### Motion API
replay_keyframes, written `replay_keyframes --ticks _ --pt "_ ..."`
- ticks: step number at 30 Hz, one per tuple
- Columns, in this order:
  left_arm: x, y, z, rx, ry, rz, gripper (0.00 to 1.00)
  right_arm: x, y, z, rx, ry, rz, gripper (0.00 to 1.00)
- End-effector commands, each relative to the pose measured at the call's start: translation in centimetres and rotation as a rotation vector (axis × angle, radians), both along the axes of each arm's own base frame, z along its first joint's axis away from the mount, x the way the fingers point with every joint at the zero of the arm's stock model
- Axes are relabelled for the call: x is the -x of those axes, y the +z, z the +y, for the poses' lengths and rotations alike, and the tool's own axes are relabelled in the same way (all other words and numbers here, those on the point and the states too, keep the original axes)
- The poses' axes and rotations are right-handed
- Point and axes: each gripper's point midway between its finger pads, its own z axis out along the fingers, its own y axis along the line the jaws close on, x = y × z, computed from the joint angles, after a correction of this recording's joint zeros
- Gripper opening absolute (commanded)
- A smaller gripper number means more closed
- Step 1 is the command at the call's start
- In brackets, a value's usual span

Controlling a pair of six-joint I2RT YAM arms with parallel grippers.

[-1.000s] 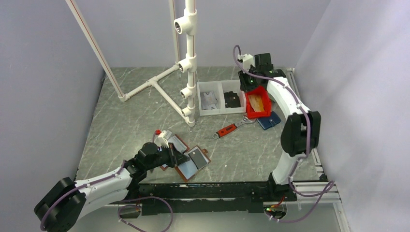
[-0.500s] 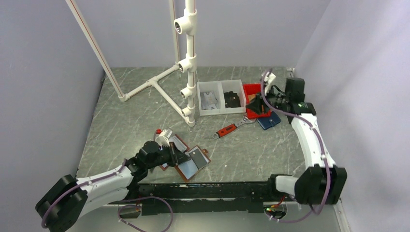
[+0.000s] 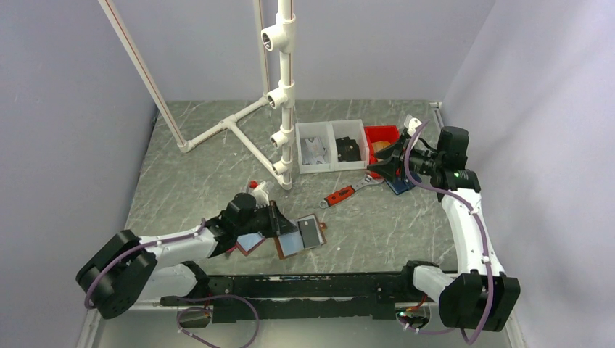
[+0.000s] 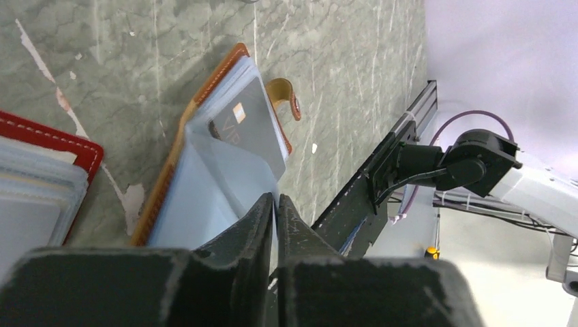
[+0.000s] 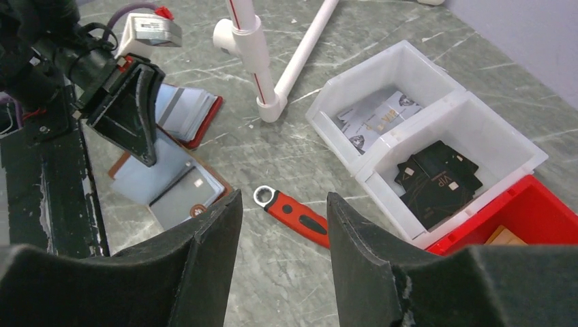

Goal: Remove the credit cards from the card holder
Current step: Place the card holder at the center of the board.

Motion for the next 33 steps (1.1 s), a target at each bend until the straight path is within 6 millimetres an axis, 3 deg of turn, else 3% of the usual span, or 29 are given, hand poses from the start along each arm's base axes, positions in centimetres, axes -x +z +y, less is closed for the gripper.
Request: replay_keyframes --ticks 1,7,11,17,20,25,33 --pt "-0.2 1.1 -1.3 0.012 -0.042 0.037 0.17 0.5 1.3 0.5 -0.023 0.056 -0.076 0.52" --pt "-0.1 2.6 -0.4 0.014 -0.008 0.009 0.32 0.9 1.5 0.5 -0.023 0.059 -0.087 0.52" --pt "0.3 5.0 1.4 0.007 0.037 -0.058 0.43 1.0 1.5 0.5 -0.019 0.062 -0.089 0.52" --pt "0.8 7.3 5.6 -0.031 0.17 -0.147 0.83 1.1 1.9 0.1 -0.014 0.05 -0.096 0.55" --pt "0.9 9.0 7.4 -0.047 0.216 -0.222 0.98 1.3 2.3 -0.3 -0.02 0.038 -0.104 0.59" --pt "0.0 12.3 10.2 -0.164 0.274 -0.352 0.99 1.4 3.0 -1.3 -0.042 0.007 -0.106 0.63" --pt "-2.7 17.7 12.2 -0.316 0.312 -0.442 0.99 1.4 3.8 -3.0 -0.075 -0.054 -0.099 0.71"
